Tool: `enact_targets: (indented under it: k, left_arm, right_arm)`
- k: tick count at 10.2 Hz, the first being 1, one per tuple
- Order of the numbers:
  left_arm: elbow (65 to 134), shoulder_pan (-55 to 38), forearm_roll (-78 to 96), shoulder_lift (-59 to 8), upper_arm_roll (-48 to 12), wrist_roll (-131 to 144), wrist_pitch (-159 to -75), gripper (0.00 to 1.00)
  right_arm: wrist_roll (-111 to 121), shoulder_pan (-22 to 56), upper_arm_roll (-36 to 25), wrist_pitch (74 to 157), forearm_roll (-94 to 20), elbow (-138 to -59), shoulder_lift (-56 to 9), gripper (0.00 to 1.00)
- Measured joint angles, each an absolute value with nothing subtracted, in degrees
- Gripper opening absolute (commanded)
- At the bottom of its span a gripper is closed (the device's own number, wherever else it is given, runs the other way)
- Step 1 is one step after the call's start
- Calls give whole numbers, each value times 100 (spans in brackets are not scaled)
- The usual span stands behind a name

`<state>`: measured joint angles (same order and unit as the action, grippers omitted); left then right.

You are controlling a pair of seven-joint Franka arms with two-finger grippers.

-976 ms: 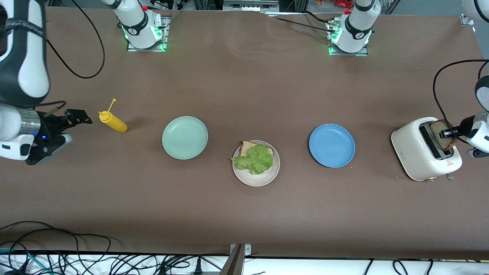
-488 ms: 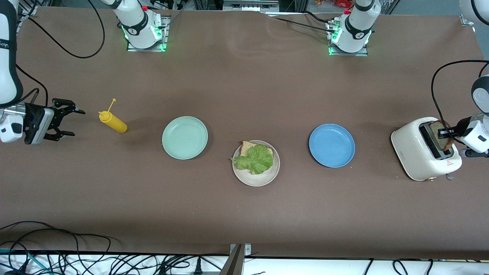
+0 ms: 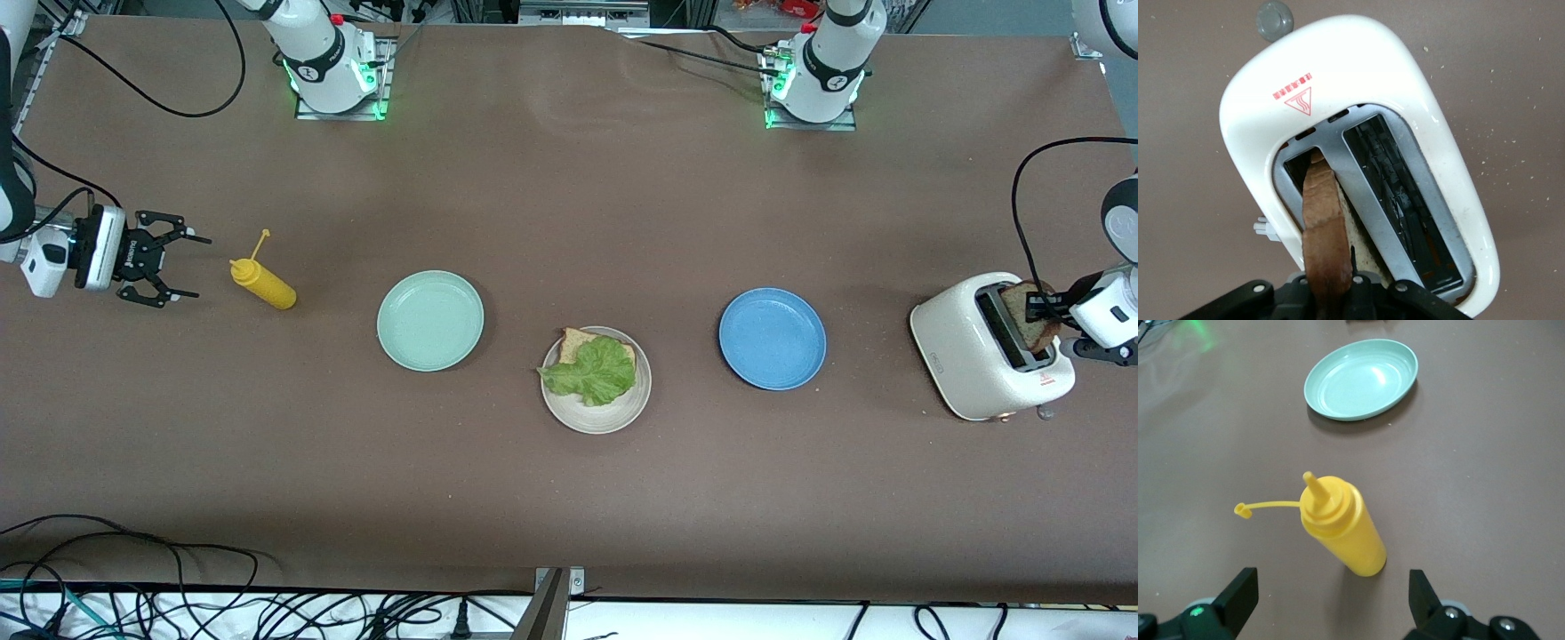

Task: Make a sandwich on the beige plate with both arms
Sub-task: 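Close the right gripper around the yellow mustard bottle, then carry the mustard over the plate while the left gripper lifts the toast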

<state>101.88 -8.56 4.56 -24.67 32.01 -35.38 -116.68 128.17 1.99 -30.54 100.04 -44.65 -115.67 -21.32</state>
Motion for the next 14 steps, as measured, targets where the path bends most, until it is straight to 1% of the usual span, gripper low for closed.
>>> enact_targets:
  k: [2, 4, 7, 8, 9, 10, 12, 13, 14]
  left_arm:
    - [10187, -800, 370, -2520, 3202, -3862, -11772, 1]
    - [10181, -747, 365, -2543, 3203, -4253, -11827, 1]
    - [10057, -712, 339, -2680, 3214, -4584, -11869, 2]
    - [9994, -705, 337, -2737, 3219, -4641, -11869, 7]
    - [9955, -695, 336, -2769, 3222, -4650, -11869, 7]
    - [9932, -687, 336, -2784, 3222, -4650, -11865, 7]
    - [9819, -682, 336, -2816, 3222, -4650, -11767, 6]
    - [9672, -677, 336, -2856, 3222, -4650, -11649, 6]
    - [9489, -670, 336, -2893, 3222, -4649, -11458, 5]
  right_arm:
    - [13605, 142, -3051, 9754, -5111, -11631, -2557, 100]
    - [14064, 69, -3049, 9621, -5501, -11630, -3036, 100]
    - [14169, 51, -3041, 9517, -5677, -11625, -3204, 100]
    - [14199, 52, -3017, 9433, -5852, -11625, -3245, 100]
    - [14256, 51, -2981, 9387, -6017, -11626, -3322, 100]
    - [14291, 50, -2923, 9374, -6129, -11627, -3417, 81]
    - [14328, 52, -2828, 9372, -6241, -11623, -3551, 15]
    - [14333, 54, -2818, 9372, -6301, -11619, -3562, 0]
    - [14334, 75, -2812, 9372, -6391, -11597, -3561, 0]
